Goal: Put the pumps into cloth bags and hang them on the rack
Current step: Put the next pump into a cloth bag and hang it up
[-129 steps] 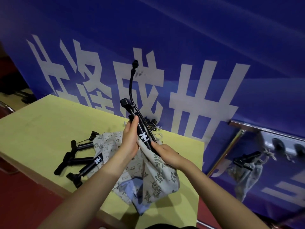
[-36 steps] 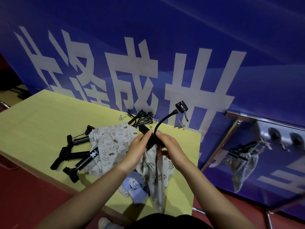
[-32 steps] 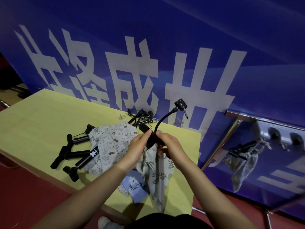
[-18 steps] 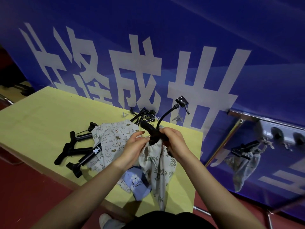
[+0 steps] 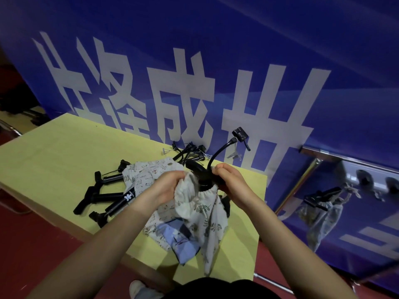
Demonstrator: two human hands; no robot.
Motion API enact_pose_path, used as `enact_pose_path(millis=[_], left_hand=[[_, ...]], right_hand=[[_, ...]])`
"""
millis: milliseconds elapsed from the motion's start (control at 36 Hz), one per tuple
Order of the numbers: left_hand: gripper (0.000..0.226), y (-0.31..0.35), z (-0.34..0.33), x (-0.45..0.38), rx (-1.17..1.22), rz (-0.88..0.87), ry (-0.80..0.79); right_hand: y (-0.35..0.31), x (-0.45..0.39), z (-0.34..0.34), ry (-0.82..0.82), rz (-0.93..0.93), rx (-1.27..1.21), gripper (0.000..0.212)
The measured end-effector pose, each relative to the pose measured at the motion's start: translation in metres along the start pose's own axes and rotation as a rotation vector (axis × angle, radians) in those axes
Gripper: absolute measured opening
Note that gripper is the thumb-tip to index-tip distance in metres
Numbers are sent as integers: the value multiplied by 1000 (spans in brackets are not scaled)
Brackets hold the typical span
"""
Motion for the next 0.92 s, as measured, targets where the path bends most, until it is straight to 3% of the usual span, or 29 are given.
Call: enact_pose_path(millis=[250,333,444,528,611,722,806,861,917], left_hand=[[23,9,11,-1,122,-16,185],[25,12,3,6,23,-56,169],[48,20,-16,21,-244,-97,69],[78,18,-30,19,-352,-121,-41],[75,16,-33,18,-277,-167,-45],[35,17,-32,14,-208,-242,-32],[21,17,-24,7,-146,-241,120],[17,19,-25,8,-104,-236,203],[15,18,-27,10,-54,-229,286]], right_hand=[[-8,2,15,-85,42,-134,12],[-9,0,27,-64,51,-120,12],[-7,-3,33,-117,31,-6,8],[-4,-3,30,-210,7,69,21],[-4,-2,29,-282,1,105,19],[-7,-3,26,-321,18,106,8],[-11,-5,27,-57,154,154,9],[-8,0,32,224,272,165,22],[4,7,32,349,280,194,36]])
Point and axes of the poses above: each hand's wrist, its own x-axis away from the middle knuckle, its own z-axis out of the back of the hand, y = z × x, the point moved 4 cm from there along -x, towards the middle knuckle, and after that the axes turned 9 degrees about -x, right-handed, at the moved point
